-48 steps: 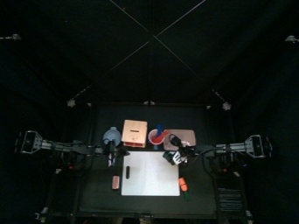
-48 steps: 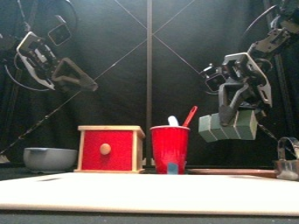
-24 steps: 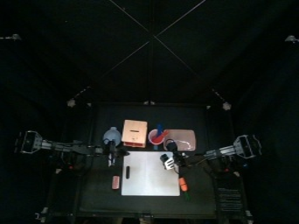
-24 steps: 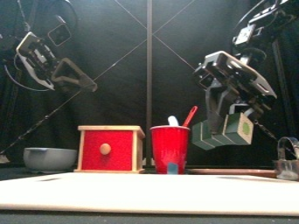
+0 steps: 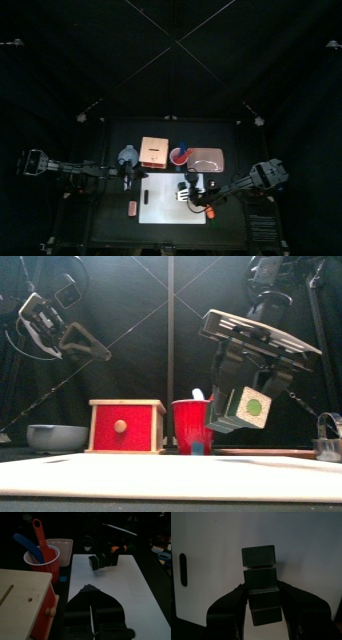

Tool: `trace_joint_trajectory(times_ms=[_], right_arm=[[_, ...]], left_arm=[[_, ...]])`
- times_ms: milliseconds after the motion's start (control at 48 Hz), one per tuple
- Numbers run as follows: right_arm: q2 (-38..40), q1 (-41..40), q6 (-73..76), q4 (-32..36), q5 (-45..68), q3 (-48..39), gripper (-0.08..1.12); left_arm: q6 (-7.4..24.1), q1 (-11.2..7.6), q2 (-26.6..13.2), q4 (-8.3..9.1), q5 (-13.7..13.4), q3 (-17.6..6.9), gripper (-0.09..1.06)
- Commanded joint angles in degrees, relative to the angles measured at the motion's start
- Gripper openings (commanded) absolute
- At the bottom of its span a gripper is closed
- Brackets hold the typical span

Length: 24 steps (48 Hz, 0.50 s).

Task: Place sushi on board then cut the sushi with the knife then place the pieces on the plate
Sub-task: Place the sushi on the board

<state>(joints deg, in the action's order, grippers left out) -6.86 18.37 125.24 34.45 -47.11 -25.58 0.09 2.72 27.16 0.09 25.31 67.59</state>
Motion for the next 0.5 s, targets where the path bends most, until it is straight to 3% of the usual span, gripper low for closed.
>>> trace_joint_trajectory(times_ms=[21, 292, 500], right_arm=[[-1.23, 0.09, 2.02, -0.09, -2.37, 5.27, 0.60], [-8.79, 0.18, 3.52, -1.67, -12.83, 14.50, 0.60], [-13.18, 0.88, 3.43, -3.78, -14.41, 20.13, 0.60]], left_arm=[[0.00, 0.00, 0.00, 0.00, 0.35, -0.62, -0.02], [0.00, -0.26, 0.09, 0.00, 0.35, -0.53, -0.02], [0.09, -0.35, 0.09, 0.09, 0.35, -0.44, -0.02]])
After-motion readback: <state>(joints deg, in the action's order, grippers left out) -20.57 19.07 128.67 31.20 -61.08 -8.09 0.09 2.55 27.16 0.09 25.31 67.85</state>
